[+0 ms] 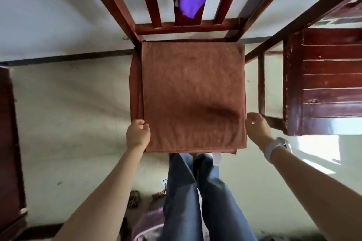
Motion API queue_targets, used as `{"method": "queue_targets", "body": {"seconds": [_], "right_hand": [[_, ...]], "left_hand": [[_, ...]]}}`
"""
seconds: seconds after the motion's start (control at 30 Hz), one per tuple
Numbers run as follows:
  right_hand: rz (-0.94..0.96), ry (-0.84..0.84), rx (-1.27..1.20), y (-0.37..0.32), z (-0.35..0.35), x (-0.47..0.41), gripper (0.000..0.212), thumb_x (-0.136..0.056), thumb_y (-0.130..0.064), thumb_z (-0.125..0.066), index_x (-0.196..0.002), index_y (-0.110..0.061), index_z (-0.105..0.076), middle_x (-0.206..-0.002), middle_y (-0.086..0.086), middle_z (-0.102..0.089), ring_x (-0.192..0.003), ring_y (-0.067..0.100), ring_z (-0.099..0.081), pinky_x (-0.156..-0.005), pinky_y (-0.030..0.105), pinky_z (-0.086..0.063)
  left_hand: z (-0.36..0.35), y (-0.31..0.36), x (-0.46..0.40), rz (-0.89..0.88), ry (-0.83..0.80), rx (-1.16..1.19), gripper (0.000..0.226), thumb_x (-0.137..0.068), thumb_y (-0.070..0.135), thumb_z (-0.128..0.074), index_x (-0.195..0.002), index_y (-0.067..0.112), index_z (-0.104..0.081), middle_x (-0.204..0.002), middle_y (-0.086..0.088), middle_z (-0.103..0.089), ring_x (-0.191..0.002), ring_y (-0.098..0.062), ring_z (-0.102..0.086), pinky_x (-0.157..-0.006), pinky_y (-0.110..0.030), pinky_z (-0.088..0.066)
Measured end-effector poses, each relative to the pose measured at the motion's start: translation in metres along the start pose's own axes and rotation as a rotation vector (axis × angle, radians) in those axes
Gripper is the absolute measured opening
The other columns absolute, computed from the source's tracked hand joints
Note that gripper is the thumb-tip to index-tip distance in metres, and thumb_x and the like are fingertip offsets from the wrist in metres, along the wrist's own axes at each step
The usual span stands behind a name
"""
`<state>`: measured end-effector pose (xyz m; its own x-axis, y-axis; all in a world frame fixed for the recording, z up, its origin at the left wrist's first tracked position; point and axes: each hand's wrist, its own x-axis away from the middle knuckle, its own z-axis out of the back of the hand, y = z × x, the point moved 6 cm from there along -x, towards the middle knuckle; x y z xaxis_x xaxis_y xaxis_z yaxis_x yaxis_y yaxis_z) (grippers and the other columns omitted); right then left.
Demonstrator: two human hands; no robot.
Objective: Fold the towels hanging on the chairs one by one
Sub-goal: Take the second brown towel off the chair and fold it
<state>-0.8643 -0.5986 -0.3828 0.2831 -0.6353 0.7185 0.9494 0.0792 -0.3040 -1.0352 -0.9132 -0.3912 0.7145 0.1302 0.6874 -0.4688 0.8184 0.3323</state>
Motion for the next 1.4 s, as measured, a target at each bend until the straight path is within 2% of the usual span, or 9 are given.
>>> {"method": "queue_targets", "body": {"seconds": [0.2,0.37,0.47,0.63,0.73,0.9,1.03,1.2,1.4], "right_hand": [[-0.206,-0.033,-0.042,0.072,-0.039,0.003,0.039,-0.086,-0.012,-0.053,-0.122,0.002,-0.051,-0.104,0.017,-0.061,-0.093,0.031,-0.056,-0.077,0.031,-0.040],[-0.231,0.152,0.036,0.073,-0.039,0.005,0.032,-0.085,-0.010,-0.056,-0.112,0.007,-0.051,-0.114,0.025,-0.056,-0.108,0.040,-0.051,-0.084,0.037,-0.039],[-0.253,0.149,0.033,0.070,-0.039,0.011,0.022,-0.085,-0.007,-0.053,-0.096,0.011,-0.059,-0.088,0.024,-0.060,-0.094,0.042,-0.057,-0.072,0.037,-0.041],[-0.084,0.244,-0.151,0.056,-0.019,0.028,0.025,-0.090,-0.016,-0.046,-0.102,0.001,-0.060,-0.096,0.022,-0.065,-0.092,0.037,-0.059,-0.075,0.035,-0.042],[0.050,0.268,-0.283,0.053,-0.006,0.050,0.018,-0.091,-0.016,-0.048,-0.099,-0.003,-0.059,-0.079,0.015,-0.061,-0.075,0.029,-0.057,-0.070,0.031,-0.040],[-0.092,0.055,-0.321,0.093,-0.047,0.054,0.013,-0.089,-0.008,-0.053,-0.098,-0.002,-0.060,-0.073,0.010,-0.059,-0.073,0.025,-0.055,-0.080,0.042,-0.048],[-0.279,-0.049,-0.477,0.113,-0.074,0.042,0.021,-0.089,-0.006,-0.052,-0.107,0.002,-0.058,-0.080,0.005,-0.057,-0.085,0.024,-0.053,-0.093,0.045,-0.048],[-0.207,-0.033,-0.490,0.101,-0.077,0.038,0.017,-0.085,-0.007,-0.056,-0.070,-0.014,-0.055,-0.068,0.003,-0.053,-0.079,0.024,-0.052,-0.094,0.055,-0.046],[-0.165,0.019,-0.472,0.097,-0.072,0.039,0.009,-0.085,-0.011,-0.057,-0.077,-0.013,-0.059,-0.071,-0.001,-0.056,-0.080,0.023,-0.054,-0.090,0.049,-0.050]], "left_hand": [[-0.023,-0.039,0.021,0.075,0.076,-0.078,0.030,-0.085,0.022,-0.062,-0.097,-0.003,-0.050,-0.092,-0.023,-0.060,-0.098,-0.039,-0.059,-0.077,-0.038,-0.043],[-0.029,-0.042,0.010,0.070,0.058,-0.170,0.032,-0.086,0.023,-0.061,-0.105,-0.002,-0.053,-0.105,-0.021,-0.062,-0.100,-0.038,-0.058,-0.078,-0.038,-0.043],[-0.026,-0.035,0.013,0.002,0.056,-0.181,0.026,-0.090,0.021,-0.054,-0.100,-0.003,-0.057,-0.107,-0.024,-0.061,-0.099,-0.039,-0.058,-0.078,-0.038,-0.042],[-0.001,-0.025,0.024,-0.143,0.096,0.002,0.029,-0.094,0.020,-0.048,-0.111,-0.003,-0.051,-0.107,-0.022,-0.060,-0.098,-0.037,-0.057,-0.080,-0.030,-0.042],[0.022,-0.034,0.028,-0.223,0.180,0.131,0.024,-0.090,0.023,-0.056,-0.102,0.003,-0.055,-0.094,-0.018,-0.061,-0.079,-0.028,-0.063,-0.078,-0.048,-0.053],[0.006,-0.073,0.021,0.031,0.102,0.240,0.024,-0.089,0.010,-0.056,-0.110,-0.002,-0.057,-0.108,-0.023,-0.060,-0.070,-0.016,-0.057,-0.059,-0.026,-0.052],[-0.013,-0.088,0.014,0.143,0.123,0.240,0.027,-0.088,0.009,-0.058,-0.111,-0.004,-0.058,-0.111,-0.021,-0.062,-0.102,-0.036,-0.060,-0.088,-0.042,-0.050],[-0.018,-0.092,0.017,0.177,0.223,0.261,0.026,-0.087,0.008,-0.058,-0.108,-0.005,-0.061,-0.098,-0.014,-0.060,-0.091,-0.027,-0.059,-0.082,-0.030,-0.047],[-0.028,-0.104,0.022,0.462,0.111,0.704,0.022,-0.087,0.001,-0.057,-0.109,-0.002,-0.057,-0.093,-0.011,-0.058,-0.087,-0.020,-0.055,-0.082,-0.030,-0.050]]}}
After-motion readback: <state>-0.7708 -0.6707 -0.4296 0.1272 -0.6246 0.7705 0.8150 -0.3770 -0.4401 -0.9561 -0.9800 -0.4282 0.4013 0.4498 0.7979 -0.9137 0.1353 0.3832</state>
